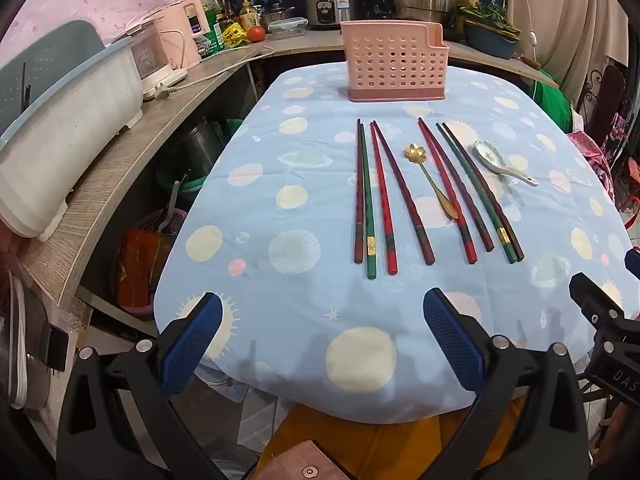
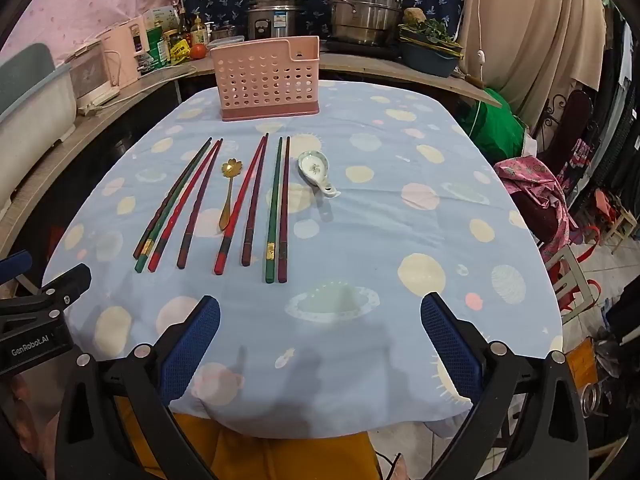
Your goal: Organize utensils
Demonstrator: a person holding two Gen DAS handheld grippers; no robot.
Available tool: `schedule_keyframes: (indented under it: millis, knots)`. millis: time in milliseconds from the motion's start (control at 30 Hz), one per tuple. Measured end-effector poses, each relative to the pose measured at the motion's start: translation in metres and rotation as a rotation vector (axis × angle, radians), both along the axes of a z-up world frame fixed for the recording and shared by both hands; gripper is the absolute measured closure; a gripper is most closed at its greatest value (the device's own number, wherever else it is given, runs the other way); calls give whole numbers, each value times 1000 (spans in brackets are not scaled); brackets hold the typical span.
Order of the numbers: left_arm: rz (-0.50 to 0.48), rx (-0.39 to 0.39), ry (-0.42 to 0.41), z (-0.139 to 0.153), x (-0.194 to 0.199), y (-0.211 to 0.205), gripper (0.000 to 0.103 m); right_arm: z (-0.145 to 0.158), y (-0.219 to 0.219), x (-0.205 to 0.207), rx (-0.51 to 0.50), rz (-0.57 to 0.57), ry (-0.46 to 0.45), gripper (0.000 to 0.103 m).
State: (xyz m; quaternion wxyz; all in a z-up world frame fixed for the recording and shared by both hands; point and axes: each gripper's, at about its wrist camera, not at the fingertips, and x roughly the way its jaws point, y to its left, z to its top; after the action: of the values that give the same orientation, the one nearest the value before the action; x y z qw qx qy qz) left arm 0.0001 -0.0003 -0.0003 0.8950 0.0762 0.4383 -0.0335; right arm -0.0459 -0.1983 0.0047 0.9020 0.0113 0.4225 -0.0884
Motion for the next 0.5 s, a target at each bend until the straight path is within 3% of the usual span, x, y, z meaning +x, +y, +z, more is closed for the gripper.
schedule_keyframes:
  millis: [500]
  knots:
    - [19, 9, -26, 5, 0, 3, 7, 4, 0, -1, -3, -1, -14, 7]
